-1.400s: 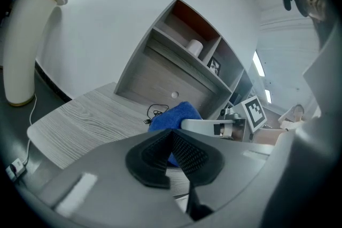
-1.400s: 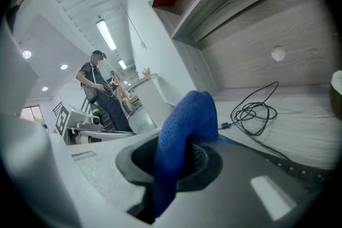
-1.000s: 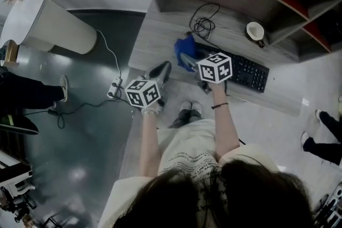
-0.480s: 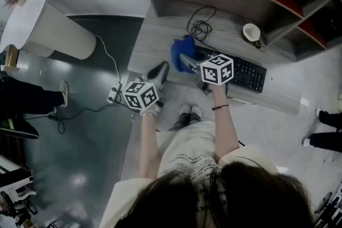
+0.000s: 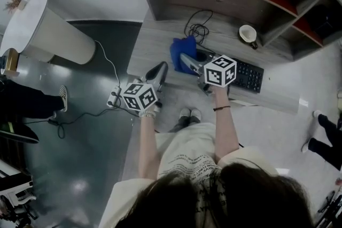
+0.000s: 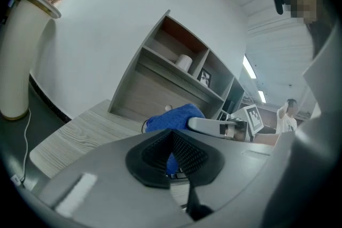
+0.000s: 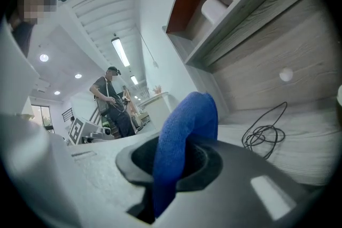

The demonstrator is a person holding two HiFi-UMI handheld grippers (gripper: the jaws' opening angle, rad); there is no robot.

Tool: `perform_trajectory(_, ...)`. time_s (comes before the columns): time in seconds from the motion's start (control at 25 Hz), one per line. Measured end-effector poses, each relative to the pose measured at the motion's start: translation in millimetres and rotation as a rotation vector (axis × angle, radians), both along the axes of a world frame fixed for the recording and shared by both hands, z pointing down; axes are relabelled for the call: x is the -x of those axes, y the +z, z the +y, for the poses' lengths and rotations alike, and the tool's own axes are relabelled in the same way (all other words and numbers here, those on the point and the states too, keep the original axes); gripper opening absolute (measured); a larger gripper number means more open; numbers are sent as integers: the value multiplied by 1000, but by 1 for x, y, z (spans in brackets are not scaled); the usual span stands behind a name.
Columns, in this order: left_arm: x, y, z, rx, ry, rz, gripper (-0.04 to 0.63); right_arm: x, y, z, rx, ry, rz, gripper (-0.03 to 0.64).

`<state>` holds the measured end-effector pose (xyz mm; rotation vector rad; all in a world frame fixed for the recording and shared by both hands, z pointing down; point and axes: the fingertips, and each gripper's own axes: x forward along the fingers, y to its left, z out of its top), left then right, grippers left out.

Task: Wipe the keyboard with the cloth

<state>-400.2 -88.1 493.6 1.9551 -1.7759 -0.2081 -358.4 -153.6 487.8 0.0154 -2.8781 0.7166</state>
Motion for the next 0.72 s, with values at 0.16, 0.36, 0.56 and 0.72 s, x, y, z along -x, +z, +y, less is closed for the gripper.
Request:
perform_trajectory(0.16,-2,-5,-2,-19,5,-9,5,-4,-10,-2,-17,2,-43,58)
perform_trajectory(0.36,-1,-13,-8,-44,4,-21,5,-7,-20,-6,-36,1,-78,58)
perform_trajectory(0.56,0,-24,-13,-73,2,-37,5,-9,-30,-9,-58,-1,-106,58)
perform_trajectory(0.72,-1,-31,-18,-93,10,-48,5,-11,-36,-12,-69,-4,-126,58)
